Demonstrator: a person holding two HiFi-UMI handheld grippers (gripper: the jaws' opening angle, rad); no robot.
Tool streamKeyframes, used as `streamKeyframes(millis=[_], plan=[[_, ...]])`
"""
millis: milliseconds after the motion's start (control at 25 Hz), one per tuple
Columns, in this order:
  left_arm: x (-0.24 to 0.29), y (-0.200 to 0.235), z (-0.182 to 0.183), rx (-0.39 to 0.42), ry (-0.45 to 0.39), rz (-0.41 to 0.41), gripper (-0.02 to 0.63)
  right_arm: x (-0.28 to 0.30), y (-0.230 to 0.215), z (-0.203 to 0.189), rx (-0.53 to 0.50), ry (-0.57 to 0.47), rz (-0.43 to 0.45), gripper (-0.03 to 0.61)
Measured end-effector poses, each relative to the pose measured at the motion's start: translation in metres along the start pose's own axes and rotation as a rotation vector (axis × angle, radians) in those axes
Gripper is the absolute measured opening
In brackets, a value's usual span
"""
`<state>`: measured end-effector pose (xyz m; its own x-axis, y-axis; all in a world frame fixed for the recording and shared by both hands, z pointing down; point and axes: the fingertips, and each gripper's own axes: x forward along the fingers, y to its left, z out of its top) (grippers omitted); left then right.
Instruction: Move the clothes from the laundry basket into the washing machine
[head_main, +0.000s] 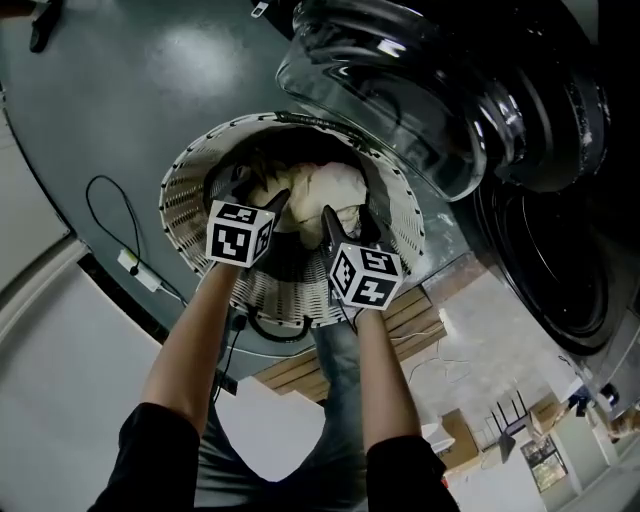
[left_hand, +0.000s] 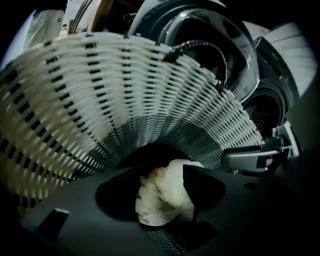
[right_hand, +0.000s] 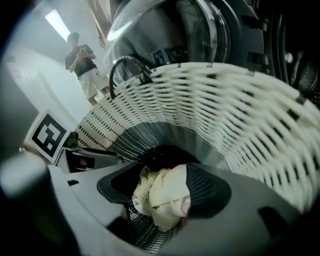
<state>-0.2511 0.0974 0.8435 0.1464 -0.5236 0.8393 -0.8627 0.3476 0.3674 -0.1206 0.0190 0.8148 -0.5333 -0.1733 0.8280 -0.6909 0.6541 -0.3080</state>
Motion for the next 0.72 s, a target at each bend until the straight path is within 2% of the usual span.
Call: streamKeyframes(millis=[160,360,600,720], plan=[[0.035,0.014,-0.021,-0.037,0.051,0.001,0.282,0.031,-0.016,-0.02,0.064,0.034,-0.016,0.301],[0.07,0.026,-0.056,-0.019,0.155,-0.001,0.291,0.065,-0.033,-0.048,0.078,0.091,-0.06,0.318],[0.115,0.045,-0.083,-0.091,0.236,0.018,0.366,0.1,-0.064,-0.083,0.177,0.163,-0.169,0.345],[0.13,0.049,-0.102,-0.094,0.295,0.012,0.4,0.115,-0.07,-0.091,0.204,0.172,-0.177,0.377]])
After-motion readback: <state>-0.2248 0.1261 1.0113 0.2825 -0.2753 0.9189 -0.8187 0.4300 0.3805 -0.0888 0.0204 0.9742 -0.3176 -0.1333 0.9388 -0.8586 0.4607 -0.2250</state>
